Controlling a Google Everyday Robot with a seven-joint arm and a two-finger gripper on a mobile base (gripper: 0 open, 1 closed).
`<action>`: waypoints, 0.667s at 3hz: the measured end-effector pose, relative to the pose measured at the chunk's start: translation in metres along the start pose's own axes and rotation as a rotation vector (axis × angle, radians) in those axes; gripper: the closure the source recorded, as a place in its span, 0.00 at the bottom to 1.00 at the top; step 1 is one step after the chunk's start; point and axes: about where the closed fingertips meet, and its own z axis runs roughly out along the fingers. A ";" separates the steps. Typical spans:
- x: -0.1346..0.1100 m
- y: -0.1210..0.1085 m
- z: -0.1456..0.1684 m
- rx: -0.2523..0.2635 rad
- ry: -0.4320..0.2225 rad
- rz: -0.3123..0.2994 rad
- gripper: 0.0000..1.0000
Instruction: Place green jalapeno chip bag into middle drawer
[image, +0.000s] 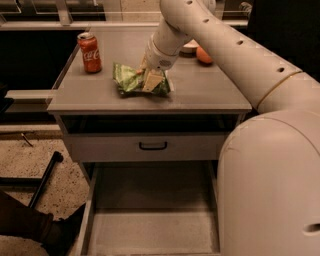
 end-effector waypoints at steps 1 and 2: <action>-0.005 0.012 -0.013 0.031 0.017 0.005 0.88; -0.025 0.035 -0.083 0.190 0.016 0.039 1.00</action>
Offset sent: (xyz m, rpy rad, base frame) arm -0.1878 -0.0444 0.0519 -0.0025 -0.1690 -0.1584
